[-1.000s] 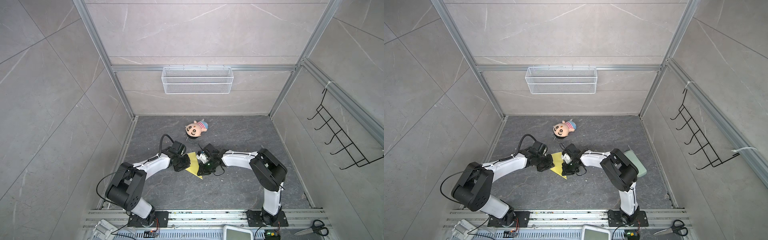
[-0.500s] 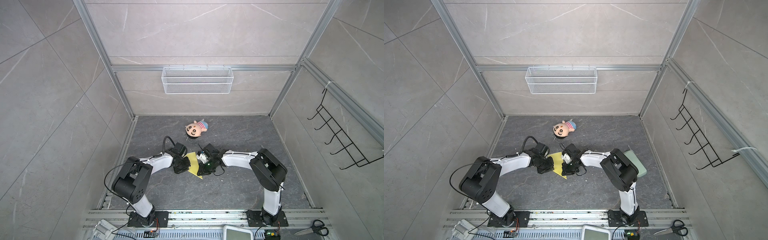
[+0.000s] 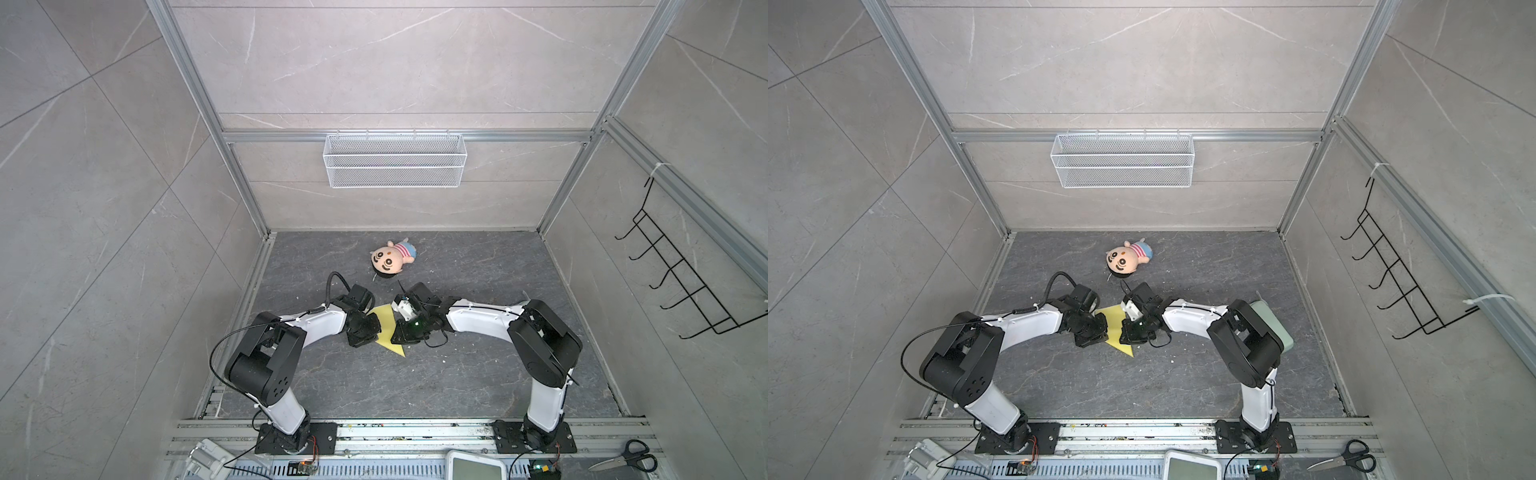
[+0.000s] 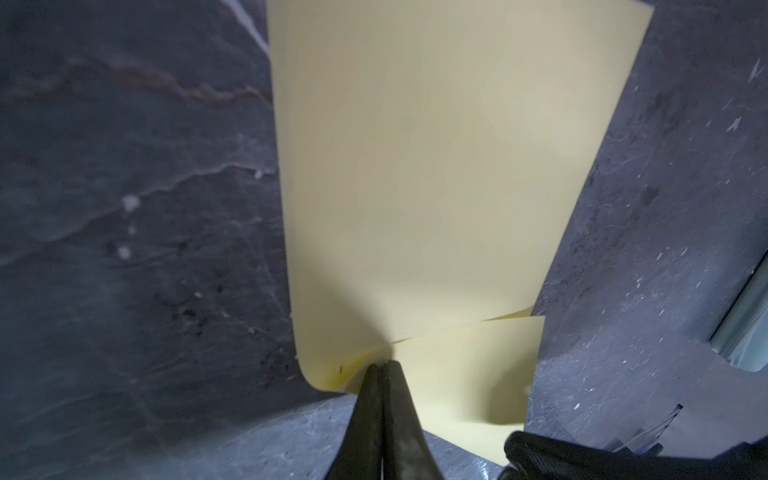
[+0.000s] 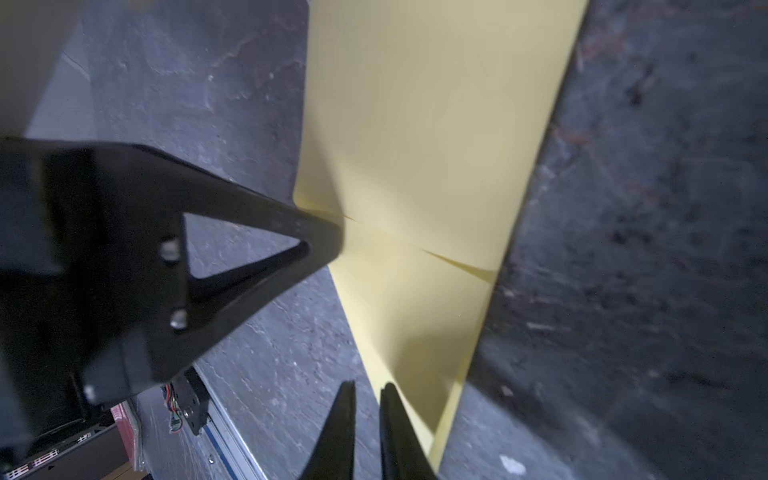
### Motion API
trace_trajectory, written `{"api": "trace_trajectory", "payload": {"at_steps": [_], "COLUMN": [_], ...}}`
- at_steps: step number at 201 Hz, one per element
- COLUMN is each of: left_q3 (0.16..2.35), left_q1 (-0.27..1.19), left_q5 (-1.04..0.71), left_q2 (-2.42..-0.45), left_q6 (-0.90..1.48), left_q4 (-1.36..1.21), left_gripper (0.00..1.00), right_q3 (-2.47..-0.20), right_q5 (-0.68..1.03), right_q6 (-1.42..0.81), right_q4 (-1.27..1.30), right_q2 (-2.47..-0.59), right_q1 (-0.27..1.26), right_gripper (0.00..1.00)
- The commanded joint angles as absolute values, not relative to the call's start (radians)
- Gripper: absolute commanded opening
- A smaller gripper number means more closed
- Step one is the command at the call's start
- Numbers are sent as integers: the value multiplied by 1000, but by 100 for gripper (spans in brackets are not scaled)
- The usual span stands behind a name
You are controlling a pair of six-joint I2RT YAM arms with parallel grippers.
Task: Fold a paper plane with a square sheet of paper (pick it up from the middle)
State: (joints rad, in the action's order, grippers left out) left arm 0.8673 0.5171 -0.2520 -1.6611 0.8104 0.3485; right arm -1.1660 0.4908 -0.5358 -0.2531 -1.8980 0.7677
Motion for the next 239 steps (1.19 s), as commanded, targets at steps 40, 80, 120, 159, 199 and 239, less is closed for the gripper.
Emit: {"api": "trace_trajectory", "payload": {"at_steps": [40, 80, 120, 159, 199, 239], "left_q3": [875, 878, 880, 885, 890, 896], "left_q1": [520, 520, 520, 520, 520, 520], "left_q5": [-215, -211, -203, -185, -179, -169], "left_q2": [-1694, -1694, -1695, -1700, -1705, -1710], "left_q6": [791, 790, 790, 793, 792, 789], "left_q4": [411, 420, 428, 449, 457, 472], "left_gripper": [5, 5, 5, 5, 5, 4], "right_q3": [-1279, -1308, -1302, -1279, -1247, -1218], "right_q5": [497, 508, 468, 446, 433, 418], "right_q6": [-602, -600, -588, -564, -553, -545], "right_q4": [-256, -284, -339, -392, -423, -443], "right_q2": [-2009, -2055, -2069, -2056, -2032, -1991], "right_q1": [806, 813, 813, 811, 809, 803], "right_gripper": [7, 5, 3, 3, 4, 4]}}
